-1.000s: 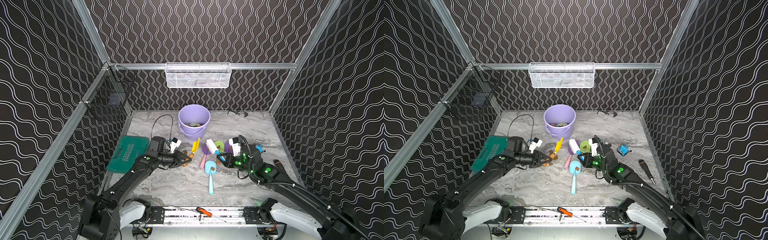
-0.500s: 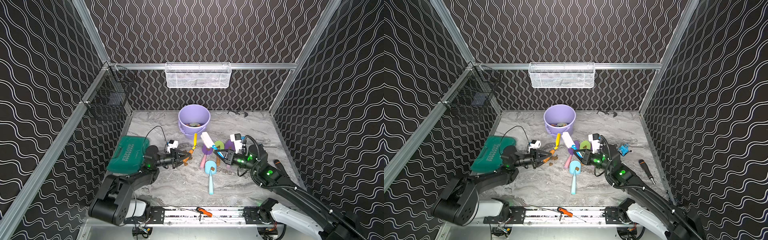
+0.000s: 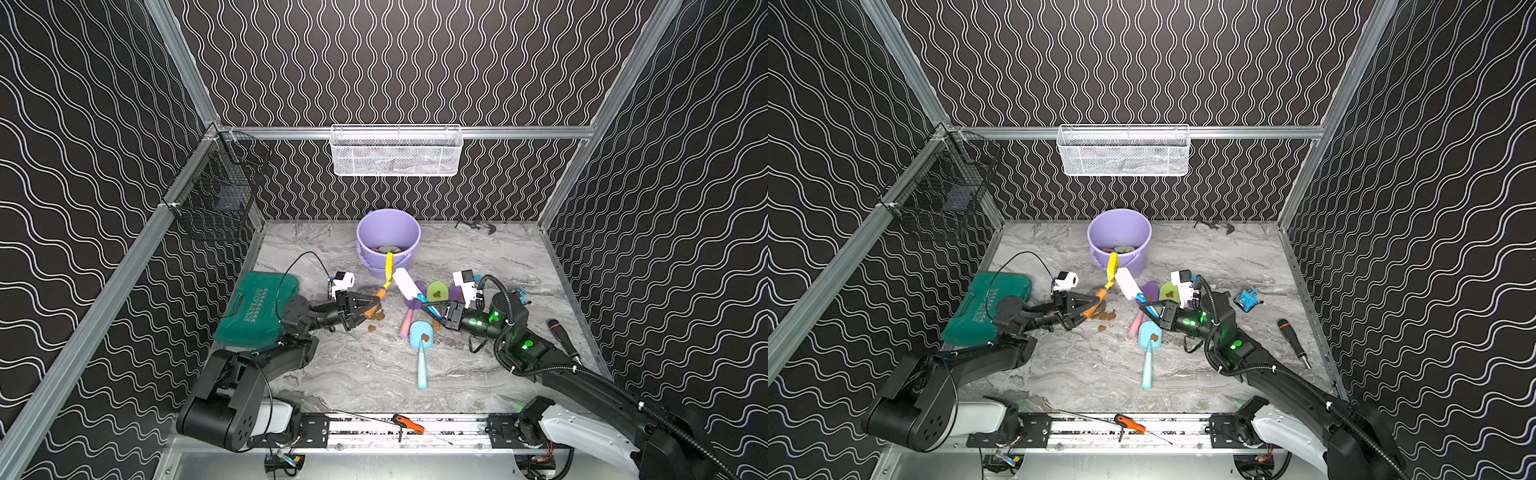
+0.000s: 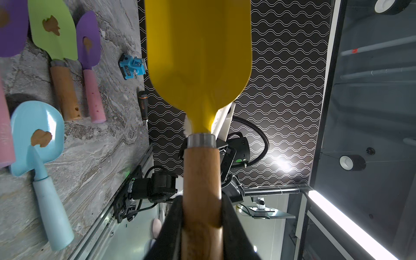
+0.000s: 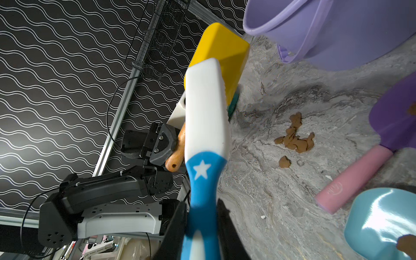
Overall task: Brush the soil off the hand trowel and place it into the bucket
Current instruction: Brush off the soil from the hand trowel.
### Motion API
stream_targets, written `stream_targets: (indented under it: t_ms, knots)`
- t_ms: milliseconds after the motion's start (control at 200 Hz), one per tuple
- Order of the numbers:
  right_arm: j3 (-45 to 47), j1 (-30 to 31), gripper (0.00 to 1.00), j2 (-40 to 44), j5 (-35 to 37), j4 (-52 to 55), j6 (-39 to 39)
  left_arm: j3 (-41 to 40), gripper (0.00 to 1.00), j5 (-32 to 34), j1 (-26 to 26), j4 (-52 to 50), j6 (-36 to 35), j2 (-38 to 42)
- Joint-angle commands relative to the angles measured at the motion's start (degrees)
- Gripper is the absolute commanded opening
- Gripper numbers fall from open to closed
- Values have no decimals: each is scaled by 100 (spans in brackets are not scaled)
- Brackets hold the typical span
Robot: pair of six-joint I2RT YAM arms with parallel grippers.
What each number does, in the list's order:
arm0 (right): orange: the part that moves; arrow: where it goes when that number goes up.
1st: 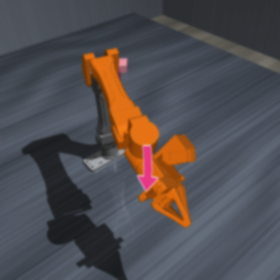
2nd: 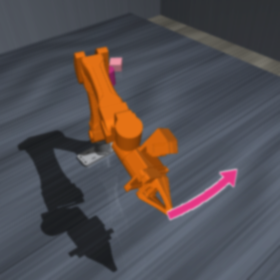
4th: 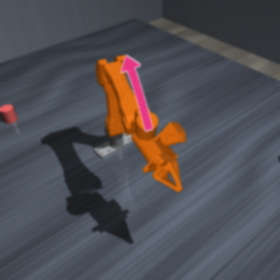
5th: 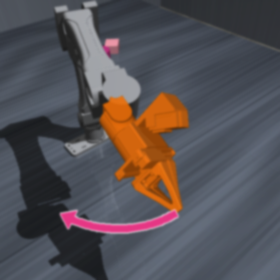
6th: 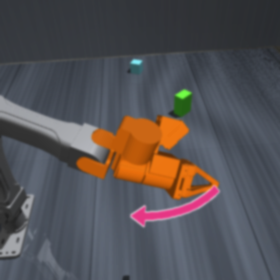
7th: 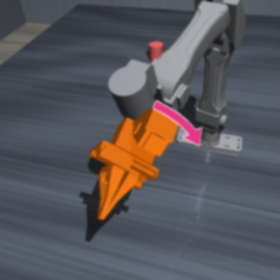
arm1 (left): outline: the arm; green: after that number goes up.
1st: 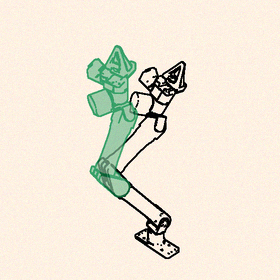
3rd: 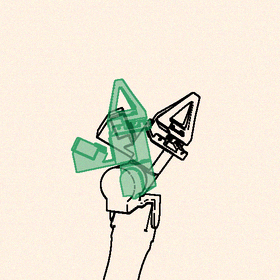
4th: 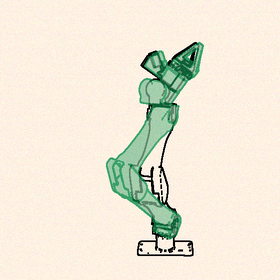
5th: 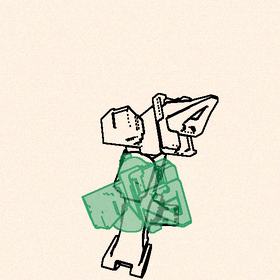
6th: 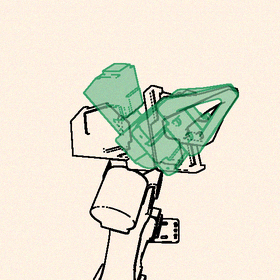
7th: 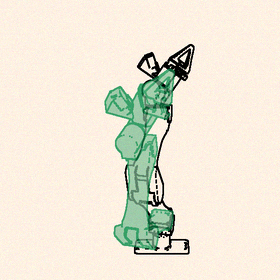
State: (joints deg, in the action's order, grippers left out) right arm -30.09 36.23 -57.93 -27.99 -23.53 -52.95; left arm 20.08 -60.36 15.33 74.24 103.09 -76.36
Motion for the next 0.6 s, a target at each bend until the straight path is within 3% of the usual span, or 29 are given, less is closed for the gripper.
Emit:
stream_targets:
  t_ms: [0,365,595]
  knots:
    - [-22,-6,0,-98,-65,-493,-58,58,0,-46,-8,-4,-156,69]
    - [71,46,0,-593,-277,-960,-237,-17,0,-48,-10,48,-220,-16]
    - [280,130,0,-579,-14,-333,23,-100,0,-20,-11,-67,-456,-172]
